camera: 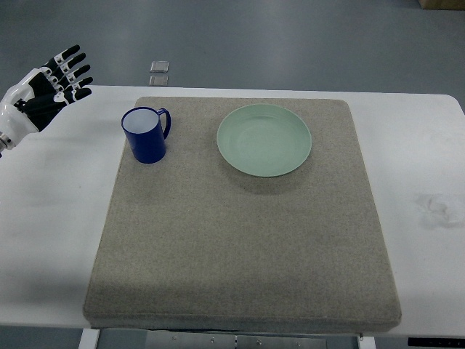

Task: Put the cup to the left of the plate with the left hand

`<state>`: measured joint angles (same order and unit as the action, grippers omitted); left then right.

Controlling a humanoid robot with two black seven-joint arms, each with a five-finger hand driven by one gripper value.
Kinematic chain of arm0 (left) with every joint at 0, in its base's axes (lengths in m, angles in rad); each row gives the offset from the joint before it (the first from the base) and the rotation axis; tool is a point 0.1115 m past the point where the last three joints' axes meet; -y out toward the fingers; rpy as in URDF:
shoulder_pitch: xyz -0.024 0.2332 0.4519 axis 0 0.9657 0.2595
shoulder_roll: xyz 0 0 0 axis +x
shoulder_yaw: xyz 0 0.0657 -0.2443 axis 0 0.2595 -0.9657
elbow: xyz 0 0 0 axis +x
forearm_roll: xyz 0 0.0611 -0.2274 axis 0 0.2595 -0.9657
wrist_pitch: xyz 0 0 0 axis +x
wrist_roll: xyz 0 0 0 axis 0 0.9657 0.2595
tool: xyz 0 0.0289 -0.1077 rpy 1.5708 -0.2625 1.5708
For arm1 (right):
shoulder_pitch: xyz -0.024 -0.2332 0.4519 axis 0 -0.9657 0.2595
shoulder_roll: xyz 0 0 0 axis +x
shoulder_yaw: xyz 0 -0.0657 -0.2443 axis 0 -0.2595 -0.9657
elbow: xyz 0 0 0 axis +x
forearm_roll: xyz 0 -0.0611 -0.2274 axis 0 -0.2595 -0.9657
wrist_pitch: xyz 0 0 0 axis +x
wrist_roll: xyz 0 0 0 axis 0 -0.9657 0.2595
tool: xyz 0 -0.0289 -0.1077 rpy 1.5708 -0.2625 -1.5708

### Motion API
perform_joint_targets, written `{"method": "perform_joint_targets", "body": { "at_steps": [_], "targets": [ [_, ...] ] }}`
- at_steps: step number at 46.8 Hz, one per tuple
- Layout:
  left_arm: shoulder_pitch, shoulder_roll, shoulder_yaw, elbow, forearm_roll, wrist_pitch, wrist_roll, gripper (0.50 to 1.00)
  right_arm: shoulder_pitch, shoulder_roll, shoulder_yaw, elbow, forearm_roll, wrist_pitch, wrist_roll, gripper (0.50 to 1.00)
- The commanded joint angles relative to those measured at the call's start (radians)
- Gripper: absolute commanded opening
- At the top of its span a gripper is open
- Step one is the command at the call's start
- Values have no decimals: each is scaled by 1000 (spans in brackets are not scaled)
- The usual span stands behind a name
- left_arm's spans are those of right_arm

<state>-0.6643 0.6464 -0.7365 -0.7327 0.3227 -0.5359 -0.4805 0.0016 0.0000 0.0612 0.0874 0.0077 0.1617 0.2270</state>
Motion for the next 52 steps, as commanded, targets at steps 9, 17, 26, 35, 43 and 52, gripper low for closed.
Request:
{"method": "perform_joint_targets", "body": {
  "at_steps": [9, 17, 26, 35, 43, 52],
  "targets": [
    [-55, -4, 11, 150, -47, -75, 17, 1000, 0, 0, 0, 0, 0, -1, 0, 932],
    [-96, -11, 0, 153, -48, -75, 98, 1000, 0, 0, 0, 0, 0, -1, 0, 932],
    [-161, -45, 0, 148, -114, -75, 207, 1000, 0, 0, 0, 0, 0, -1, 0, 932],
    [-204, -94, 0, 151, -283, -75, 381, 1000, 0, 0, 0, 0, 0, 1, 0, 932],
    [-227, -120, -1, 151, -346, -75, 482, 1000, 0, 0, 0, 0, 0, -1, 0, 932],
    [-228, -126, -1, 153, -390, -75, 571, 1000, 0, 0, 0, 0, 2, 1, 0, 932]
  ]
}}
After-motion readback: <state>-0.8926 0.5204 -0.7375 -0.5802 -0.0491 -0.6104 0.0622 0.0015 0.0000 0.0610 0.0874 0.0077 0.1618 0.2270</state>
